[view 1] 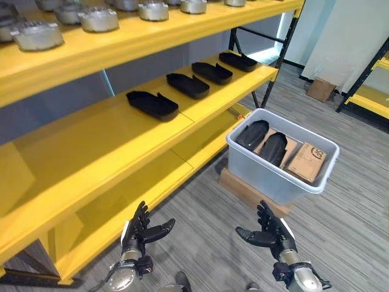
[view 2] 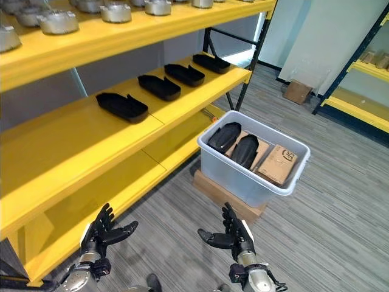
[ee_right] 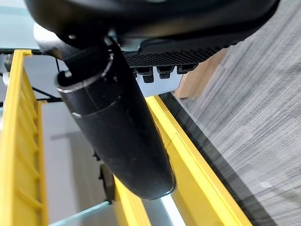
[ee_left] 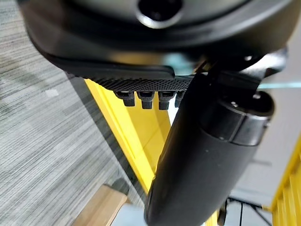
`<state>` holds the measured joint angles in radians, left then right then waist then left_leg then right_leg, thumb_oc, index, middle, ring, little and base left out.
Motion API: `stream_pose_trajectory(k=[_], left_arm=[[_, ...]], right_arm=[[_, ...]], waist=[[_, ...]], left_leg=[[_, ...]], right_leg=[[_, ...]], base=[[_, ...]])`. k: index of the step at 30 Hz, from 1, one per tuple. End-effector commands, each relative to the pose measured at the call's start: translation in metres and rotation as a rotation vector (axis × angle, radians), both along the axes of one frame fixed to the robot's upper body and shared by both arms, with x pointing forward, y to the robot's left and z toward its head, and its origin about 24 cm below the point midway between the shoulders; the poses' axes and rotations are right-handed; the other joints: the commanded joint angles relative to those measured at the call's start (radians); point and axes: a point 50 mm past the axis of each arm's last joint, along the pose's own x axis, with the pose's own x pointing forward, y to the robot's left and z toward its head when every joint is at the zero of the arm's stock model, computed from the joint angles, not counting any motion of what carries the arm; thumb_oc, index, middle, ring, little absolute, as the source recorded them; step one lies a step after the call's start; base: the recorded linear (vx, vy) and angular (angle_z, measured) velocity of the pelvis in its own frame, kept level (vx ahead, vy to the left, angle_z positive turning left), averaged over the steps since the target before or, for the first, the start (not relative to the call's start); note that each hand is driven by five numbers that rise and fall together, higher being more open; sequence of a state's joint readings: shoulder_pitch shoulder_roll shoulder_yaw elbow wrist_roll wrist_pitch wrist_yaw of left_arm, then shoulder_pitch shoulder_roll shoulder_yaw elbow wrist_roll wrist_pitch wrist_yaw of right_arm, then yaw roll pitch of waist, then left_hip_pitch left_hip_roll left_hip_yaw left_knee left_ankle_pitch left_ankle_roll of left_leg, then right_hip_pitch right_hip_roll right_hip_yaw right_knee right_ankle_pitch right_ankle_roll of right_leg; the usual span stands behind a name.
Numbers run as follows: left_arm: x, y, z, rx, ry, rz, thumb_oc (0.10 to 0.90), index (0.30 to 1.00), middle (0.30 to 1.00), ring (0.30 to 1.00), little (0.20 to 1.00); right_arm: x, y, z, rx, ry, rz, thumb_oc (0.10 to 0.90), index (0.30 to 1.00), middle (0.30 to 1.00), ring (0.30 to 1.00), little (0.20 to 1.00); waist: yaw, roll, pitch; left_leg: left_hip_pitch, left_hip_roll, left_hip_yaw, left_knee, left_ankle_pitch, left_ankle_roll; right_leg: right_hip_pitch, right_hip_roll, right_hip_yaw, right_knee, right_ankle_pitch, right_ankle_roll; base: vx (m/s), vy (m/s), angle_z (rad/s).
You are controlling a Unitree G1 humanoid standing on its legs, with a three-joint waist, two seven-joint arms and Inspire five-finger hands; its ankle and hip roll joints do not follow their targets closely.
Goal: Move parts from the plastic box to the shelf.
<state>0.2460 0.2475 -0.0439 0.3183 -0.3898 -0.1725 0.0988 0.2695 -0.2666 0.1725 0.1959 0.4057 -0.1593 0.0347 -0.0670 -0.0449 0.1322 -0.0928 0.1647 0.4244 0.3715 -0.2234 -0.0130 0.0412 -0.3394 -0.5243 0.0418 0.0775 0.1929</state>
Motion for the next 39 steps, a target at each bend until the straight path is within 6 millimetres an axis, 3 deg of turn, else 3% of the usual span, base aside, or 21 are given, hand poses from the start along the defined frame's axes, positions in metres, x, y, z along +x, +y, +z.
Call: stream_pose_trajectory(k=[1, 7, 14, 17, 18, 19, 20, 22, 23, 24, 25, 26, 27, 29, 31, 34, 36, 37, 38, 39], left_arm=[[0.029, 0.004, 0.048, 0.045, -0.277, -0.052, 0.9, 1.0, 1.0, 1.0, 1.0], [0.032, 0.002, 0.049, 0.036, -0.283, -0.047, 0.9, 1.0, 1.0, 1.0, 1.0], [0.045, -0.008, 0.053, 0.004, -0.317, -0.049, 0.9, 1.0, 1.0, 1.0, 1.0], [0.048, -0.01, 0.056, -0.001, -0.329, -0.048, 0.9, 1.0, 1.0, 1.0, 1.0], [0.05, -0.011, 0.058, -0.005, -0.339, -0.039, 0.9, 1.0, 1.0, 1.0, 1.0], [0.051, -0.011, 0.058, -0.005, -0.339, -0.039, 0.9, 1.0, 1.0, 1.0, 1.0], [0.051, -0.01, 0.06, -0.012, -0.35, -0.026, 0.9, 1.0, 1.0, 1.0, 1.0], [0.054, -0.009, 0.065, -0.009, -0.37, -0.017, 0.9, 1.0, 1.0, 1.0, 1.0], [0.054, -0.009, 0.065, -0.009, -0.371, -0.018, 0.9, 1.0, 1.0, 1.0, 1.0], [0.057, -0.009, 0.068, -0.008, -0.38, -0.008, 0.9, 1.0, 1.0, 1.0, 1.0], [0.057, -0.009, 0.068, -0.007, -0.38, -0.007, 0.9, 1.0, 1.0, 1.0, 1.0], [0.055, -0.006, 0.069, -0.005, -0.383, 0.014, 0.9, 1.0, 1.0, 1.0, 1.0], [0.055, -0.005, 0.068, -0.002, -0.382, 0.015, 0.9, 1.0, 1.0, 1.0, 1.0], [0.054, -0.006, 0.068, 0.006, -0.383, 0.016, 0.9, 1.0, 1.0, 1.0, 1.0], [0.054, -0.004, 0.068, 0.004, -0.39, 0.027, 0.9, 1.0, 1.0, 1.0, 1.0], [0.054, -0.001, 0.069, -0.006, -0.395, 0.044, 0.9, 1.0, 1.0, 1.0, 1.0], [0.052, -0.001, 0.068, -0.01, -0.392, 0.043, 0.9, 1.0, 1.0, 1.0, 1.0], [0.053, -0.002, 0.068, -0.011, -0.392, 0.041, 0.9, 1.0, 1.0, 1.0, 1.0], [0.053, -0.002, 0.068, -0.011, -0.392, 0.041, 0.9, 1.0, 1.0, 1.0, 1.0], [0.059, -0.005, 0.073, -0.005, -0.411, 0.019, 0.9, 1.0, 1.0, 1.0, 1.0]], right_arm=[[0.037, 0.003, 0.037, 0.044, -0.24, -0.009, 0.9, 1.0, 1.0, 1.0, 1.0], [0.04, 0.001, 0.041, 0.038, -0.264, -0.012, 0.9, 1.0, 1.0, 1.0, 1.0], [0.05, 0.002, 0.052, 0.008, -0.319, -0.006, 0.9, 1.0, 1.0, 1.0, 1.0], [0.051, 0.001, 0.056, 0.004, -0.34, -0.011, 0.9, 1.0, 1.0, 1.0, 1.0], [0.052, 0.0, 0.057, -0.004, -0.346, -0.016, 0.9, 1.0, 1.0, 1.0, 1.0], [0.052, 0.0, 0.057, -0.004, -0.346, -0.016, 0.9, 1.0, 1.0, 1.0, 1.0], [0.052, 0.001, 0.058, -0.02, -0.35, -0.009, 0.9, 1.0, 1.0, 1.0, 1.0], [0.051, 0.0, 0.059, -0.027, -0.354, -0.009, 0.9, 1.0, 1.0, 1.0, 1.0], [0.052, 0.0, 0.059, -0.026, -0.354, -0.009, 0.9, 1.0, 1.0, 1.0, 1.0], [0.053, -0.002, 0.059, -0.062, -0.347, -0.006, 0.9, 1.0, 1.0, 1.0, 1.0], [0.053, -0.002, 0.059, -0.062, -0.347, -0.006, 0.9, 1.0, 1.0, 1.0, 1.0], [0.052, -0.002, 0.054, -0.027, -0.325, -0.027, 0.9, 1.0, 1.0, 1.0, 1.0], [0.052, -0.002, 0.052, -0.027, -0.318, -0.022, 0.9, 1.0, 1.0, 1.0, 1.0], [0.054, 0.0, 0.053, -0.064, -0.322, 0.011, 0.9, 1.0, 1.0, 1.0, 1.0], [0.055, 0.0, 0.053, -0.079, -0.325, 0.016, 0.9, 1.0, 1.0, 1.0, 1.0], [0.056, 0.001, 0.054, -0.081, -0.332, 0.033, 0.9, 1.0, 1.0, 1.0, 1.0], [0.056, 0.004, 0.055, -0.073, -0.334, 0.045, 0.9, 1.0, 1.0, 1.0, 1.0], [0.054, 0.006, 0.051, -0.06, -0.317, 0.048, 0.9, 1.0, 1.0, 1.0, 1.0], [0.054, 0.006, 0.051, -0.06, -0.317, 0.048, 0.9, 1.0, 1.0, 1.0, 1.0], [0.055, 0.006, 0.052, -0.027, -0.32, 0.013, 0.9, 1.0, 1.0, 1.0, 1.0]], waist=[[0.004, -0.018, -0.007], [-0.009, 0.009, 0.001], [-0.027, 0.047, 0.027], [-0.03, 0.053, 0.039], [-0.024, 0.056, 0.057], [-0.025, 0.06, 0.058], [-0.008, 0.056, 0.08], [0.01, 0.046, 0.114], [0.007, 0.047, 0.114], [0.041, 0.019, 0.141], [0.035, 0.02, 0.137], [0.07, 0.0, 0.145], [0.077, 0.0, 0.15], [0.098, 0.019, 0.168], [0.122, 0.033, 0.18], [0.135, 0.046, 0.184], [0.141, 0.048, 0.181], [0.148, 0.052, 0.177], [0.149, 0.052, 0.177], [0.139, 0.04, 0.18]], left_leg=[[0.202, 0.006, 0.041, -0.36, 0.152, -0.033], [0.205, 0.062, 0.058, -0.356, 0.184, -0.069], [0.179, 0.166, 0.064, -0.282, 0.224, -0.12], [0.158, 0.203, 0.053, -0.212, 0.233, -0.128], [0.127, 0.243, 0.02, -0.099, 0.28, -0.136], [0.12, 0.253, 0.013, -0.087, 0.277, -0.141], [0.082, 0.275, -0.062, 0.028, 0.34, -0.132], [0.001, 0.258, -0.171, 0.154, 0.379, -0.124], [-0.005, 0.259, -0.176, 0.16, 0.377, -0.124], [-0.131, 0.088, -0.301, 0.195, 0.323, -0.071], [-0.14, 0.086, -0.306, 0.199, 0.322, -0.07], [-0.226, -0.005, -0.362, 0.032, 0.291, -0.051], [-0.23, 0.004, -0.358, -0.042, 0.31, -0.053], [-0.25, 0.017, -0.397, -0.239, 0.432, -0.079], [-0.25, 0.016, -0.481, -0.388, 0.469, -0.096], [-0.217, 0.032, -0.531, -0.433, 0.502, -0.119], [-0.197, 0.042, -0.538, -0.437, 0.489, -0.105], [-0.173, 0.049, -0.57, -0.443, 0.515, -0.113], [-0.172, 0.049, -0.569, -0.443, 0.515, -0.112], [-0.195, 0.02, -0.557, -0.365, 0.482, -0.097]], right_leg=[[-0.008, -0.012, 0.041, -0.039, 0.098, 0.038], [-0.022, 0.043, 0.065, -0.035, 0.054, 0.008], [-0.057, 0.128, 0.093, 0.005, -0.027, -0.046], [-0.057, 0.156, 0.102, 0.019, -0.056, -0.07], [-0.049, 0.19, 0.12, 0.028, -0.088, -0.101], [-0.049, 0.196, 0.117, 0.029, -0.091, -0.105], [-0.032, 0.233, 0.142, 0.029, -0.121, -0.141], [-0.018, 0.262, 0.157, 0.026, -0.141, -0.174], [-0.019, 0.263, 0.154, 0.026, -0.142, -0.175], [-0.028, 0.252, 0.183, 0.013, -0.133, -0.185], [-0.032, 0.251, 0.178, 0.014, -0.134, -0.184], [-0.024, 0.263, 0.216, 0.009, -0.14, -0.158], [-0.019, 0.266, 0.223, 0.014, -0.144, -0.154], [-0.01, 0.289, 0.236, 0.034, -0.157, -0.154], [-0.003, 0.31, 0.277, 0.077, -0.192, -0.153], [0.002, 0.339, 0.334, 0.138, -0.243, -0.16], [-0.005, 0.345, 0.354, 0.162, -0.256, -0.161], [-0.004, 0.351, 0.369, 0.18, -0.269, -0.161], [-0.005, 0.351, 0.37, 0.181, -0.27, -0.161], [0.015, 0.322, 0.365, 0.178, -0.282, -0.153]], base=[[0.04, -0.128, -0.19], [0.05, -0.142, -0.03], [0.06, -0.189, -0.15], [0.08, -0.19, -0.08], [0.08, -0.171, -0.14], [0.15, -0.311, -0.23], [0.07, -0.233, -0.42], [0.04, -0.212, -0.54], [-0.06, -0.072, -0.32], [-0.06, -0.006, -0.08], [0.09, 0.002, -0.21], [0.22, 0.039, -0.12], [0.28, 0.07, -0.4], [0.22, 0.109, -0.86], [0.25, 0.125, -0.94], [0.22, 0.132, -0.77], [0.14, 0.125, -1.19], [0.13, 0.105, -1.17], [0.3, 0.238, -0.86], [0.23, 0.187, -0.52]])
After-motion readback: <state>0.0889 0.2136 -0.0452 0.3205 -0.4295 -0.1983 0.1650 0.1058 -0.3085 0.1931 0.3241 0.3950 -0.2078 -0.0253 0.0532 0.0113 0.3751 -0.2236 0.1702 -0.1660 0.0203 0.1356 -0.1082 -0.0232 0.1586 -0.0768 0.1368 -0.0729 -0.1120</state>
